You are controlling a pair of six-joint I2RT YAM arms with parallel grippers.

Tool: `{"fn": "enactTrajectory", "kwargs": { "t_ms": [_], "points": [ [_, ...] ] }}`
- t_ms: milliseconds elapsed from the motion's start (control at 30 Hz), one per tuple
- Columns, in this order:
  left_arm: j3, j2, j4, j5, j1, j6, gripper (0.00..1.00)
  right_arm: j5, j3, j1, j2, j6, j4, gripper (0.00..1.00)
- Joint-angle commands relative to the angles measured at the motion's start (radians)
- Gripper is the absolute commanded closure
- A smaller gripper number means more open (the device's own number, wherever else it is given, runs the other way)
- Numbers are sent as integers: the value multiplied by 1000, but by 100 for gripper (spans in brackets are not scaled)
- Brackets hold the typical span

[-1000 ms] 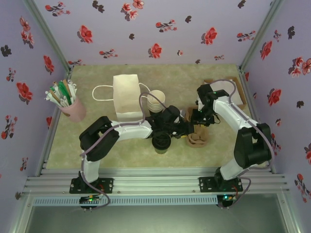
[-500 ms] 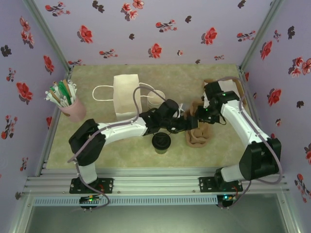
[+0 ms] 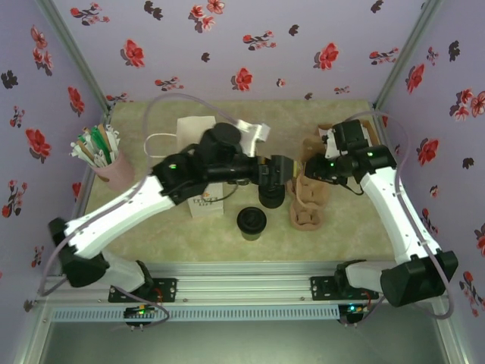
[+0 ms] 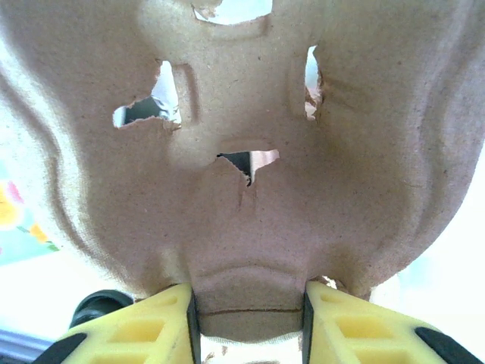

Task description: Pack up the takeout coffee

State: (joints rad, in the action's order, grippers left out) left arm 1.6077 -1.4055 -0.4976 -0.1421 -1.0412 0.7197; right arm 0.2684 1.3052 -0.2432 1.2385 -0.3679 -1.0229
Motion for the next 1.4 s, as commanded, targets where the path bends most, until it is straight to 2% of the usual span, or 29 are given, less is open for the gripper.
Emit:
{"fn": "enactTrajectory", "kwargs": {
  "t_ms": [0, 133, 200, 300, 400, 533, 600, 667, 767, 1000, 1067, 1200, 1367],
  "points": [
    [24, 117, -257, 179, 62, -137, 1, 68, 57, -14, -41, -30, 6, 63],
    [33, 220, -368, 190, 233, -182, 1, 112, 109, -42, -61, -53, 11, 63],
    [81, 227, -452, 184, 331, -214, 1, 136, 139, -57, -70, -69, 19, 63],
    [84, 250, -494, 161, 489, -232, 1, 167, 191, -84, -85, -96, 36, 63],
    [4, 303, -489, 102, 649, -219, 1, 182, 252, -111, -89, -115, 41, 62],
    [-86, 353, -468, -22, 909, -203, 1, 200, 336, -154, -68, -136, 54, 62],
    [-120, 353, -461, -95, 1012, -193, 1, 199, 383, -183, -44, -140, 55, 62],
    [-167, 360, -457, -137, 1072, -181, 1, 190, 435, -212, -15, -140, 47, 62],
    [-259, 415, -443, -148, 1097, -158, 7, 177, 503, -250, 30, -139, 45, 62],
    [-424, 564, -455, -149, 1097, -117, 42, 148, 659, -338, 157, -140, 46, 62],
    [-486, 607, -433, -180, 1096, -95, 49, 137, 698, -361, 189, -140, 47, 62],
    [-619, 635, -357, -227, 1068, -45, 54, 125, 774, -400, 257, -153, 68, 62],
    [-776, 621, -178, -198, 936, 51, 55, 115, 915, -448, 367, -157, 51, 61]
  ]
}}
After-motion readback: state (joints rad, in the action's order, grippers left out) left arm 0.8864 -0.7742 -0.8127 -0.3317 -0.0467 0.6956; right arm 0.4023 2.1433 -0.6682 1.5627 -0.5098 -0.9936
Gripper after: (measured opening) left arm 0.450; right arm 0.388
